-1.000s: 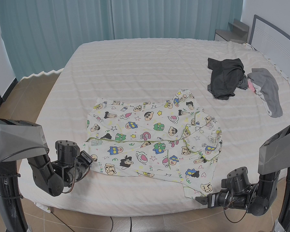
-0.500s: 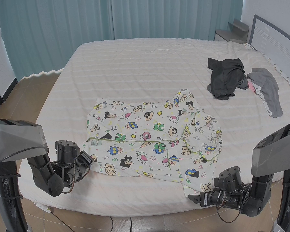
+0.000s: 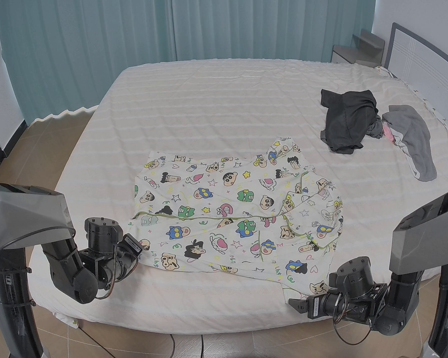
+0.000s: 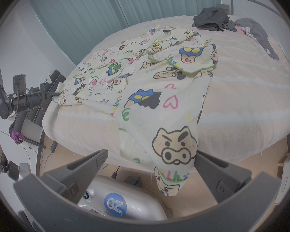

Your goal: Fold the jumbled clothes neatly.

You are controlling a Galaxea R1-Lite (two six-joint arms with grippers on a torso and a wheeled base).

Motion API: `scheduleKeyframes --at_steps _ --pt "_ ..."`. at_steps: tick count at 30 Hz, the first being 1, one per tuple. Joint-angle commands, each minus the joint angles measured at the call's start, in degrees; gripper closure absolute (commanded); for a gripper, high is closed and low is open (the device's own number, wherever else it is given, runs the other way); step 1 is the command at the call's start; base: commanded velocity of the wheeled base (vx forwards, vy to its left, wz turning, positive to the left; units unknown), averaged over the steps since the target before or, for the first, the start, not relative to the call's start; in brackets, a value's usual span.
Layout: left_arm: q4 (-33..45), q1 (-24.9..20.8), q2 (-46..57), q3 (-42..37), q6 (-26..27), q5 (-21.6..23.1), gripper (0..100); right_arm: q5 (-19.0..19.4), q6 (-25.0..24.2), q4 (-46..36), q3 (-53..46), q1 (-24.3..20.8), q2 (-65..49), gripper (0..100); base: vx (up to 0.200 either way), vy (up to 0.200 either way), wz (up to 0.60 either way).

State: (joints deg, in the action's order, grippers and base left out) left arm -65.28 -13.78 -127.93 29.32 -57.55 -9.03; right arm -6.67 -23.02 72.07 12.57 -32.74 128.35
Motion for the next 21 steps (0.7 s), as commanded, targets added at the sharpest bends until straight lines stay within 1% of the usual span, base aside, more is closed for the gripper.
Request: scheduleKeyframes --at_steps 1,6,9,21 --pt "0.0 0.3 0.0 -0.1 0.0 0.0 100 -0.3 0.1 0.0 0.4 0.3 -2.1 0 0.000 0.000 0.00" --pt "-0.1 0.4 0.1 -0.1 0.0 -0.1 100 -0.2 0.1 -0.1 0.0 0.2 -2.2 0 0.000 0.000 0.00" --pt "-0.2 0.4 0.1 -0.1 0.0 -0.1 100 0.0 0.0 -0.1 0.2 0.0 -0.2 0 0.000 0.000 0.00" --pt "-0.2 0.4 0.2 -0.1 0.0 -0.1 100 -0.3 0.0 -0.2 3.8 1.5 2.8 0 0.000 0.000 0.00"
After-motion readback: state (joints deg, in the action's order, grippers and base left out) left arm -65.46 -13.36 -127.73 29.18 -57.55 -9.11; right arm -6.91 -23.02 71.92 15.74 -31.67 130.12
